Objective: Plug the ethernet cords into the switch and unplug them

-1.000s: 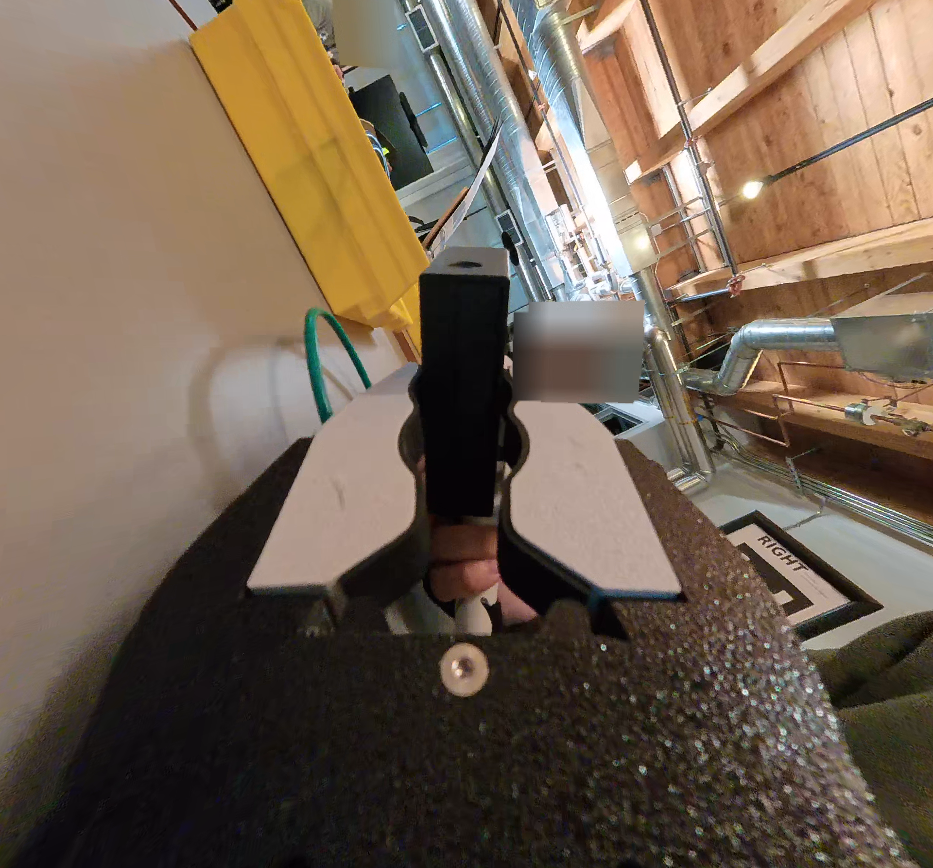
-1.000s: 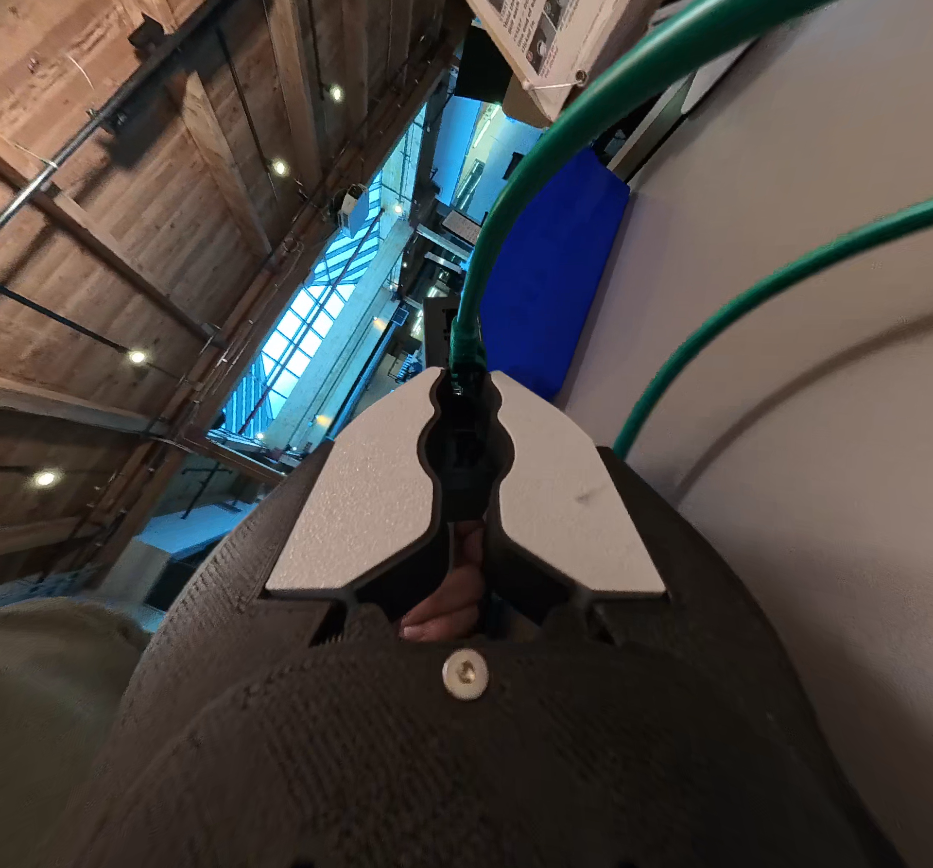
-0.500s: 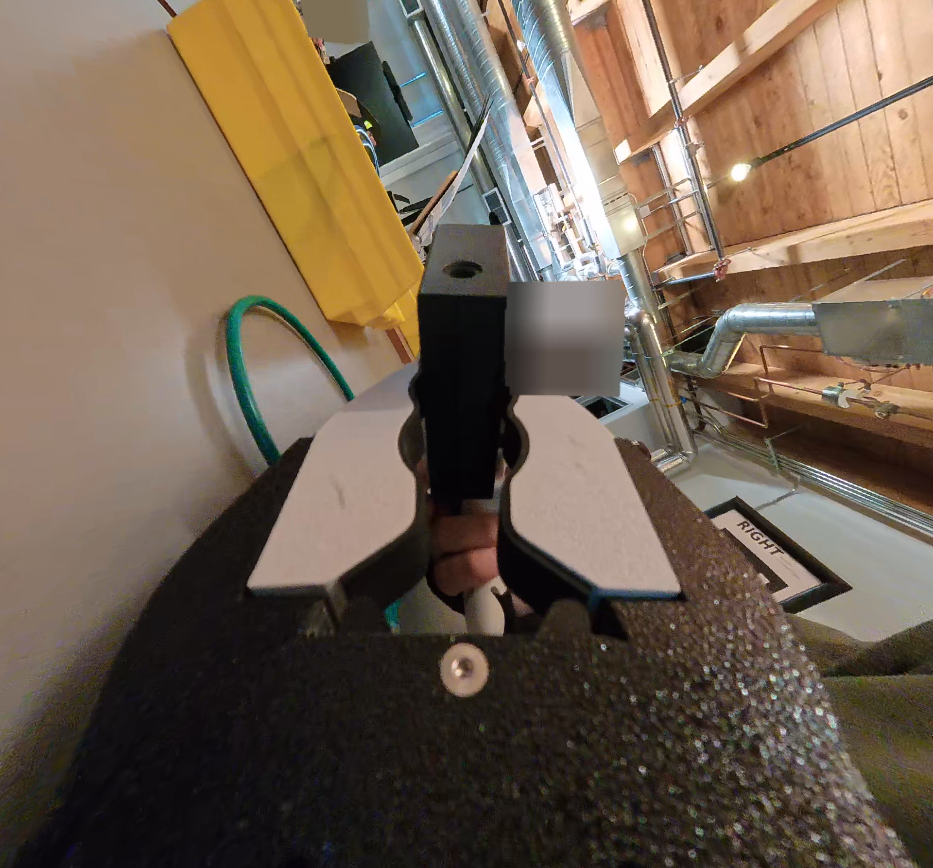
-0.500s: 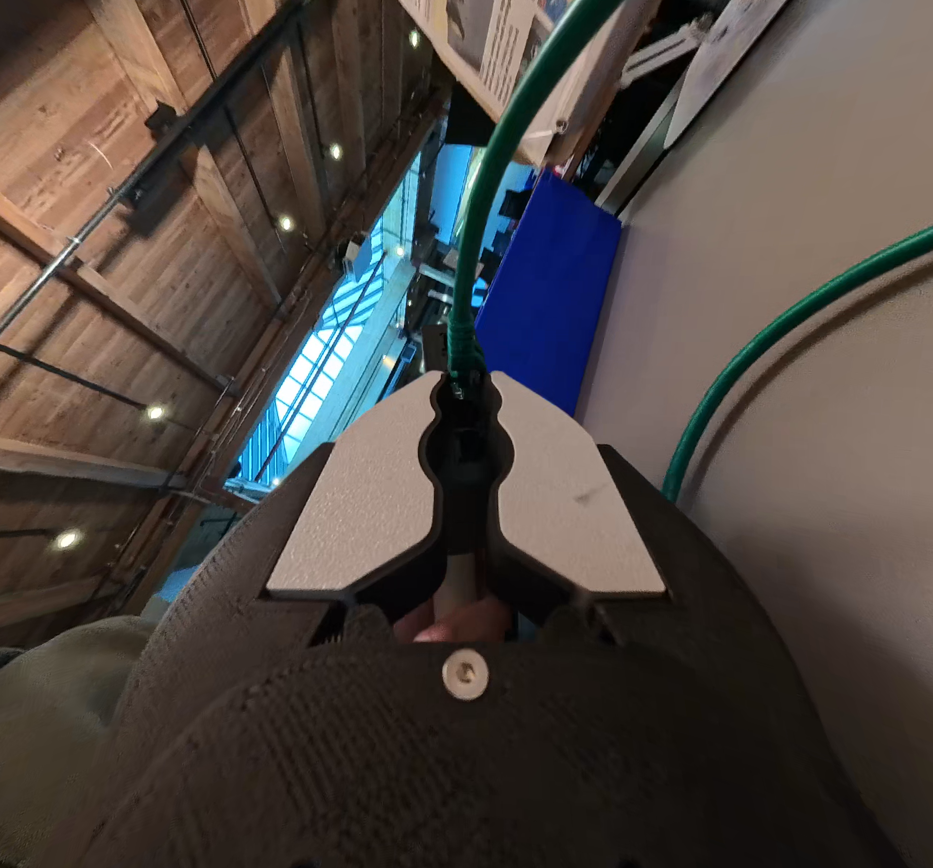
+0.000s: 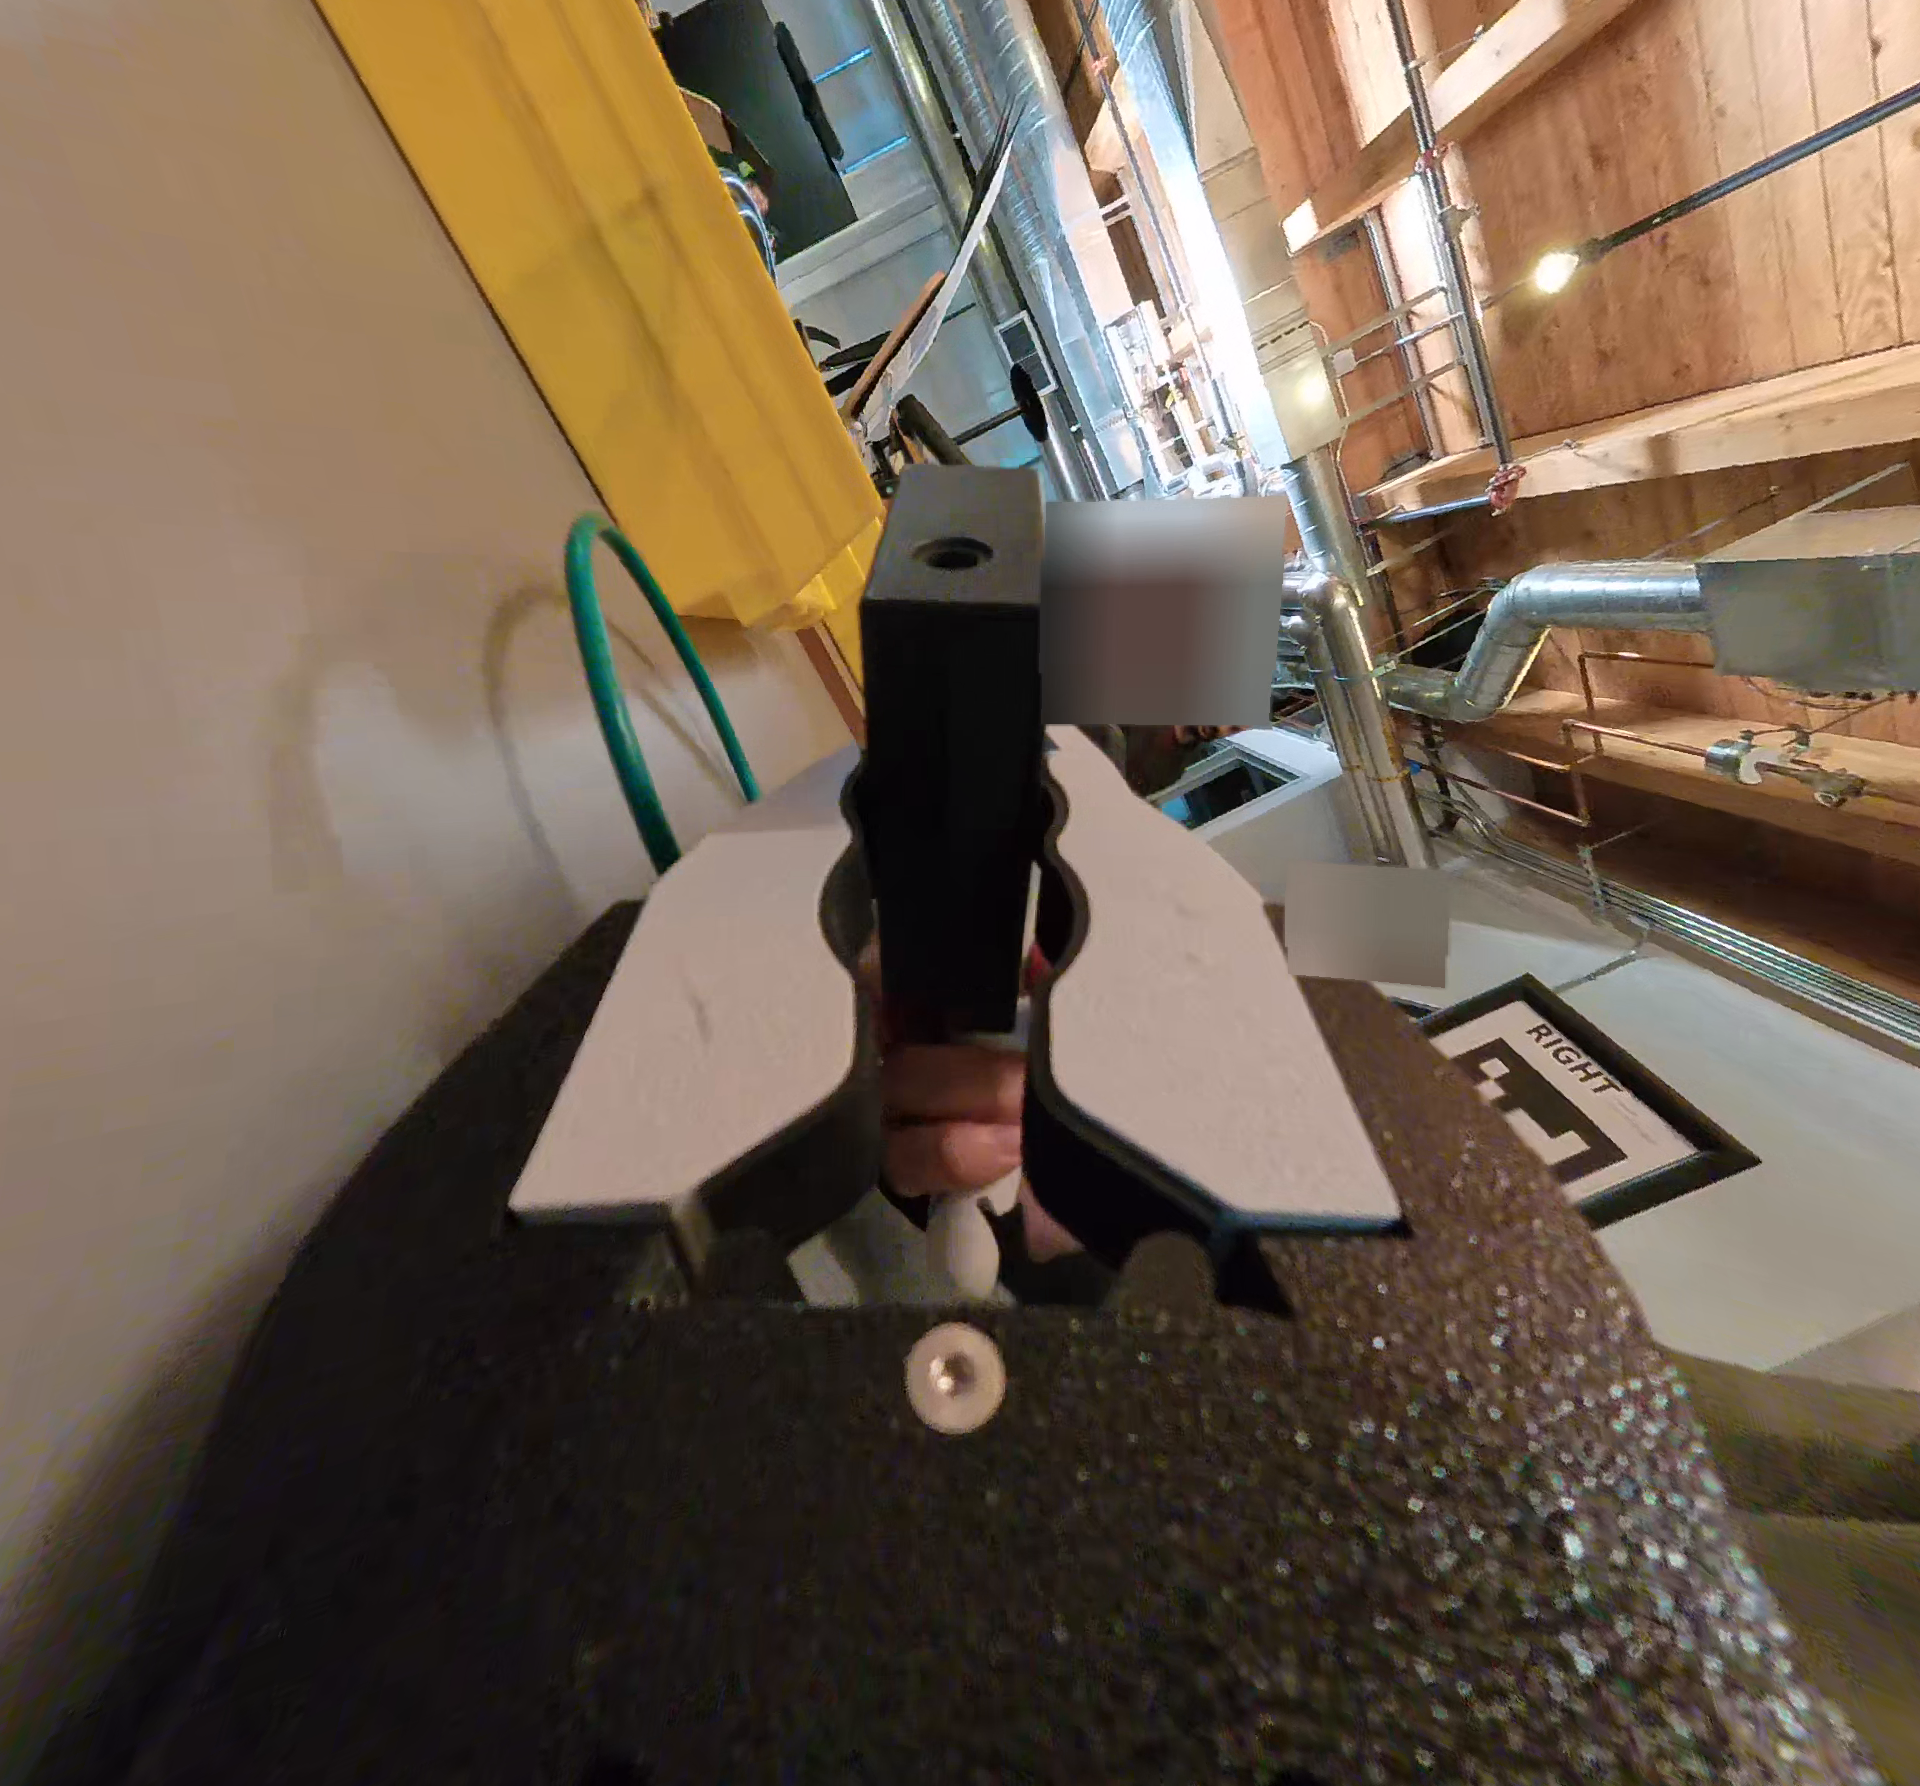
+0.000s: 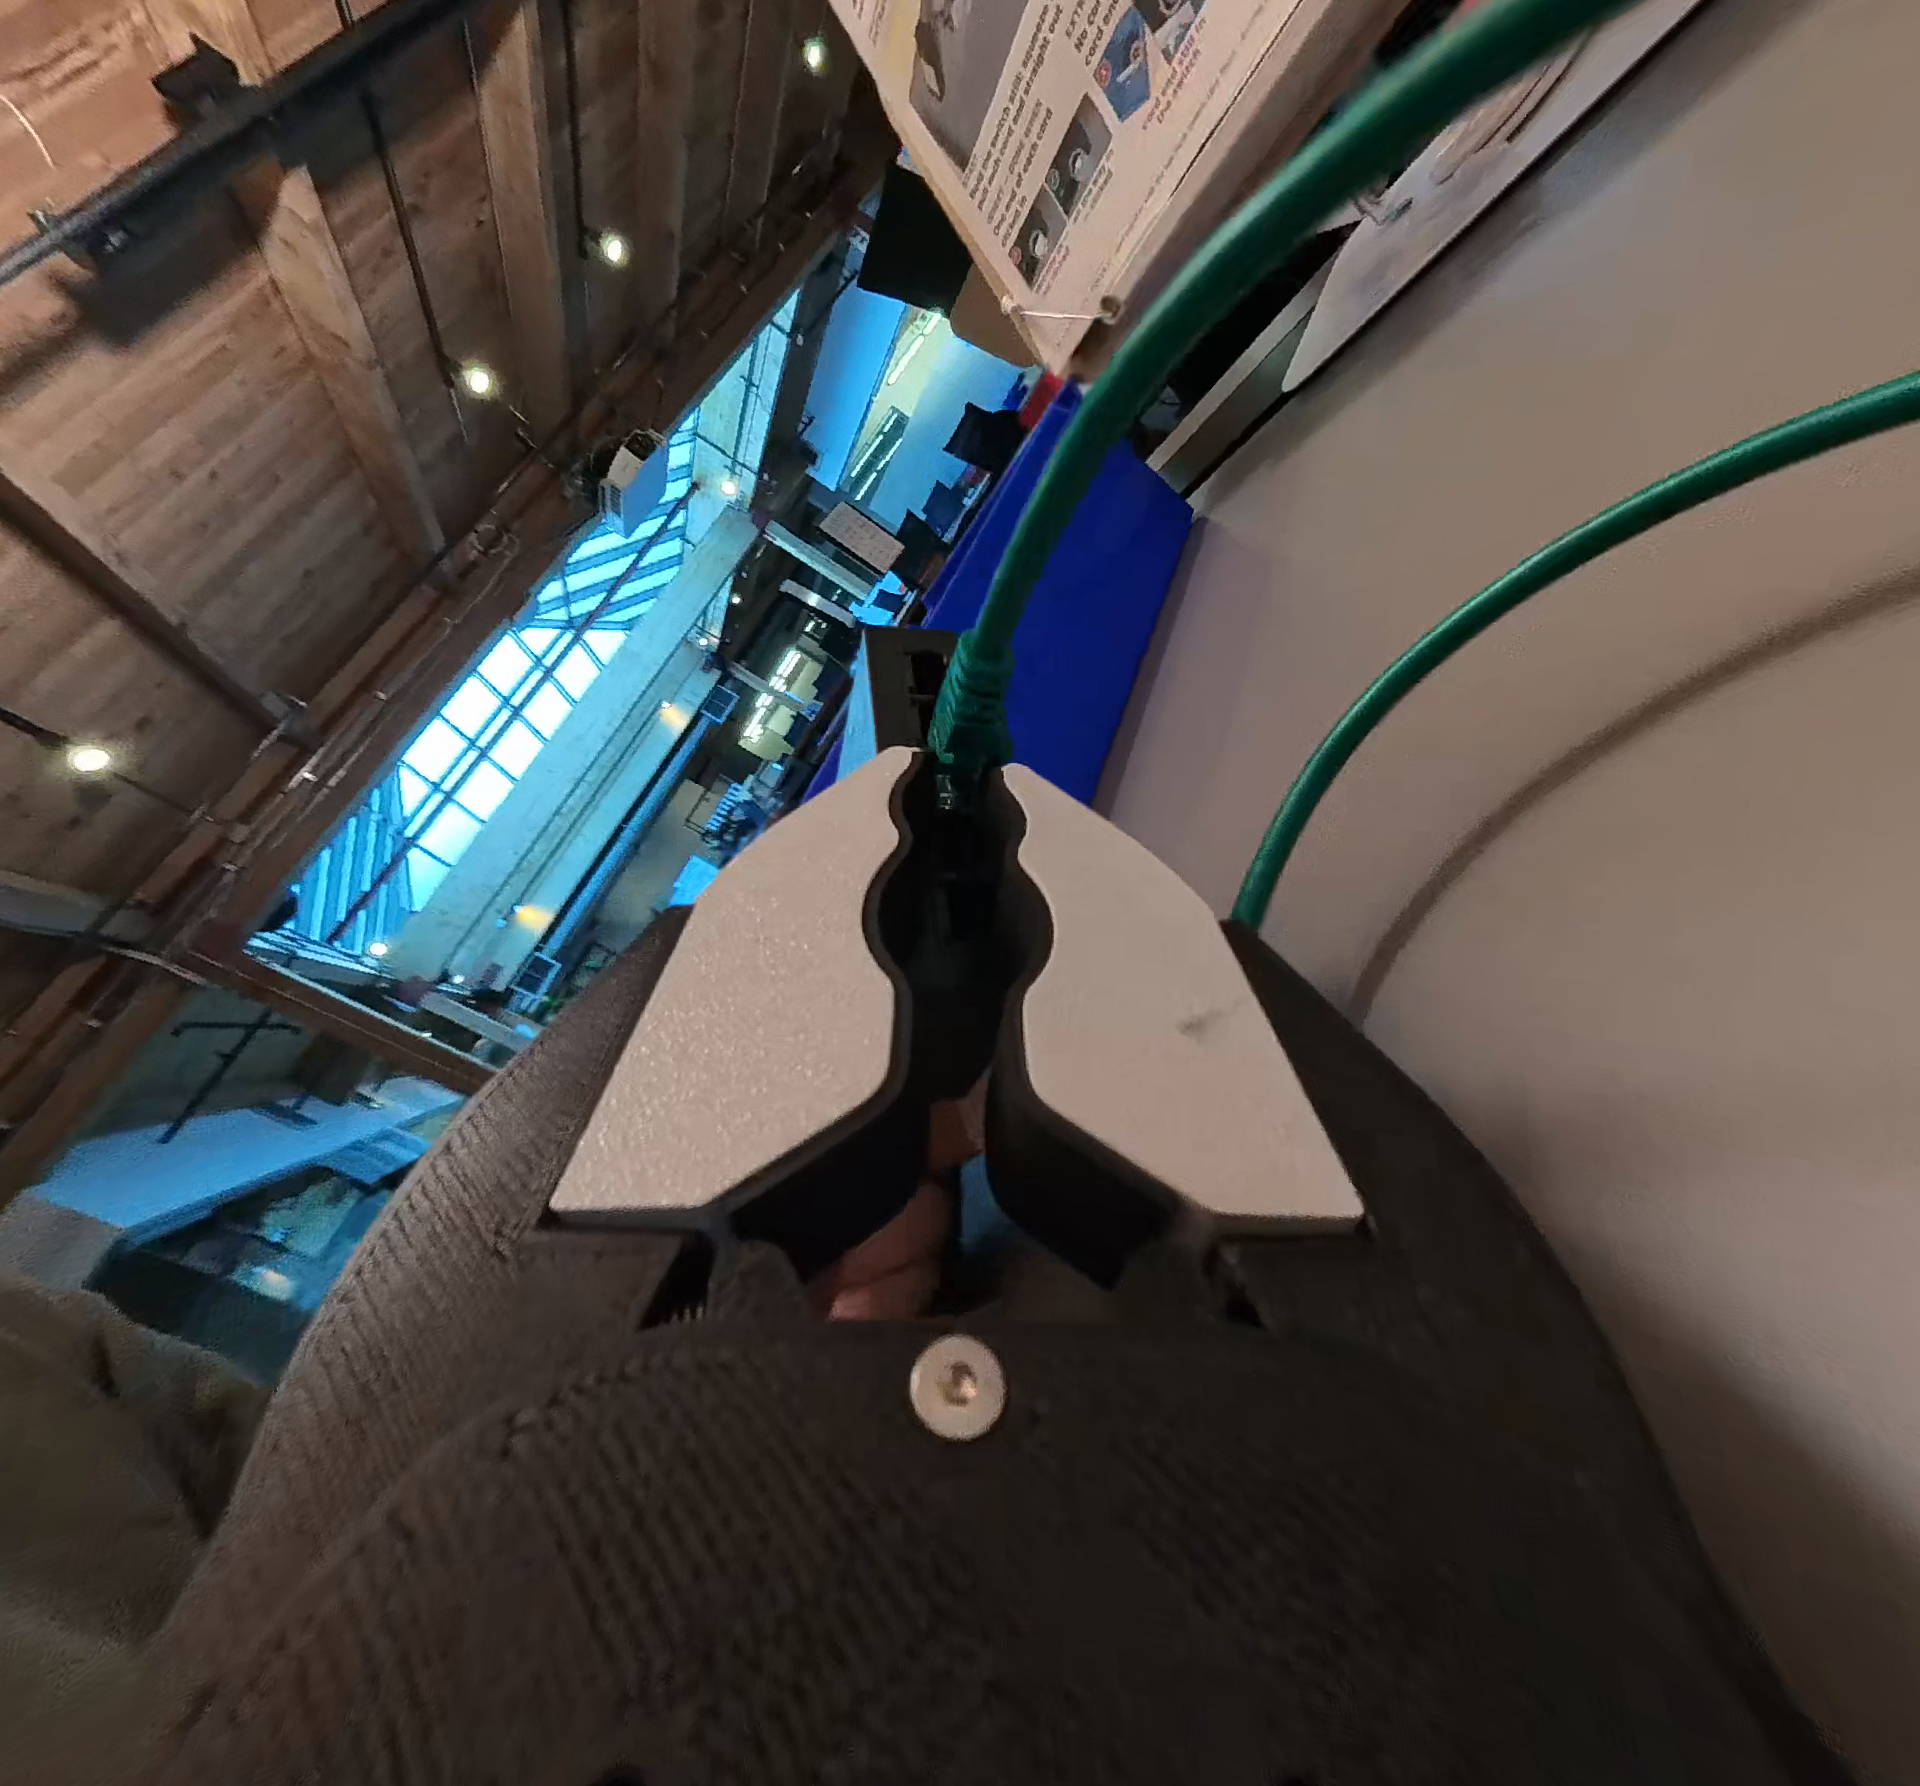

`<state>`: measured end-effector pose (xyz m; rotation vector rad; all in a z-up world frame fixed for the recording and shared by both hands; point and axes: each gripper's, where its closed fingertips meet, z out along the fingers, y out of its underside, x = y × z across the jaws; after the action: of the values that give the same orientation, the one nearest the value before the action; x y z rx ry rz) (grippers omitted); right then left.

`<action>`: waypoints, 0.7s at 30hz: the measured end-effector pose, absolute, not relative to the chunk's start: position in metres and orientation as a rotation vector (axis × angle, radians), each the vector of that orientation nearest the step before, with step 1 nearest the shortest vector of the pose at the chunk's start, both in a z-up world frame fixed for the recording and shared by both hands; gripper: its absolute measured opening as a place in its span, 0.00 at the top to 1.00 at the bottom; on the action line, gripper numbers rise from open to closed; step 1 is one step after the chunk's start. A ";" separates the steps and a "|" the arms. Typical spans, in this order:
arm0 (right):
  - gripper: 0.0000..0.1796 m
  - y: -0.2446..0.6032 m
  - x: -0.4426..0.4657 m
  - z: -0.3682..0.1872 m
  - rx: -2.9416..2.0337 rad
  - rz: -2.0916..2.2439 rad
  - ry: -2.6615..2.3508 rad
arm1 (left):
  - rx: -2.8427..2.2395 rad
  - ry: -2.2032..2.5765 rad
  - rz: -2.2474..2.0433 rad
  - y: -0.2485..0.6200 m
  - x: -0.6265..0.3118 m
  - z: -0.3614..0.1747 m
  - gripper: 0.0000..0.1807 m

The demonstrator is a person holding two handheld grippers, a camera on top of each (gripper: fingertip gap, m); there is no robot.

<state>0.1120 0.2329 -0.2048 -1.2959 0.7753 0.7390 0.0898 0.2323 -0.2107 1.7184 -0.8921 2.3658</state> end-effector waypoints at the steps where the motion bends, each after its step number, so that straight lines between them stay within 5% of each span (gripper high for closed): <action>1: 0.94 0.230 0.112 -0.205 -1.295 0.721 0.777 | 1.707 -0.906 2.373 0.231 0.090 -0.210 0.85; 21: 0.95 0.200 0.104 -0.183 -1.355 0.575 0.666 | 1.504 -0.885 2.360 0.204 0.084 -0.189 0.85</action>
<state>0.1040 0.1995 -0.1830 -1.3554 0.6657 0.5749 0.0837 0.2038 -0.1895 1.5040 -0.8850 2.3605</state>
